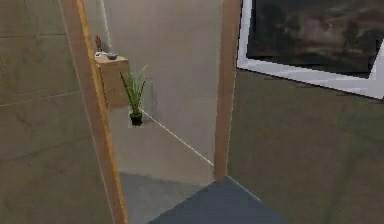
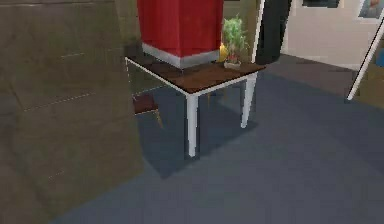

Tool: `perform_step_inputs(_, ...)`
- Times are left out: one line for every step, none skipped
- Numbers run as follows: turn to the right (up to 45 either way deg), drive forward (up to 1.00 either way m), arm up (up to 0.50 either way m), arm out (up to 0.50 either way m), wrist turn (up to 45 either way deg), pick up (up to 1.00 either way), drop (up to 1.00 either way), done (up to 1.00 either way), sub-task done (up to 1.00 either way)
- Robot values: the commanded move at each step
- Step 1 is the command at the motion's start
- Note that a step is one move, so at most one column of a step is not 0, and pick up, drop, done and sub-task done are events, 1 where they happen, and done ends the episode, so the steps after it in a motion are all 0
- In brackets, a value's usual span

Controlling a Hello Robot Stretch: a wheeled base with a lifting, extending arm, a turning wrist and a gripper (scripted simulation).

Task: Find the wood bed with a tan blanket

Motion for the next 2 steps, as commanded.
perform_step_inputs(0.0, 1.0, 0.0, 0.0, 0.0, 0.0, 0.0, 0.0, 0.0)
perform_step_inputs(-24.0, 0.0, 0.0, 0.0, 0.0, 0.0, 0.0, 0.0, 0.0)
